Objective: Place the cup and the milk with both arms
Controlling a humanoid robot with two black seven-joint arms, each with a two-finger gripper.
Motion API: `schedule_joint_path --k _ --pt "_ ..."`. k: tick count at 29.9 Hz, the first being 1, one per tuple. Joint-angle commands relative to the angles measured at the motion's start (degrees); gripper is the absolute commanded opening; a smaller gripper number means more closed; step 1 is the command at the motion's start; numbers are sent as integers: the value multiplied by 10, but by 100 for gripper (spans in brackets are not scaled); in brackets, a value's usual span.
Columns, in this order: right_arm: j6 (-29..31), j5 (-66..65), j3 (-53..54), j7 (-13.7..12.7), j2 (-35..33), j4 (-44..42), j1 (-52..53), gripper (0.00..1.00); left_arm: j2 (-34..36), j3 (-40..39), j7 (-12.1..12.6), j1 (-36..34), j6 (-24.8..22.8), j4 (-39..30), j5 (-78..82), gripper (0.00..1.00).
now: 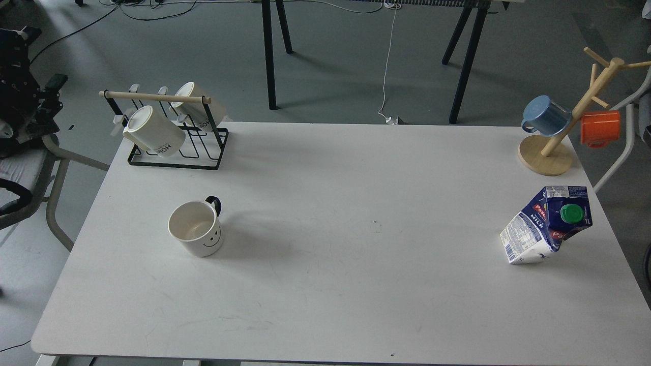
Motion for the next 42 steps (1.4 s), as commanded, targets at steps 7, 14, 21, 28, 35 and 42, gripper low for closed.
schedule_joint_path --k 7,14,21,28,35,42 --pt "0 0 -1 0 5 0 0 98 20 5 0 5 0 2 -3 100" --pt "0 0 6 0 5 1 0 98 20 9 0 -1 0 2 22 100" --pt "0 1 12 0 4 4 0 98 24 7 0 -47 0 -13 228 100" --pt "0 0 9 0 5 2 -1 98 71 8 0 -54 0 -173 529 100" --pt "0 -1 6 0 6 0 -7 98 114 15 0 0 0 -345 665 100" --pt "0 -1 3 0 6 0 -9 98 105 16 0 69 77 -352 871 99"
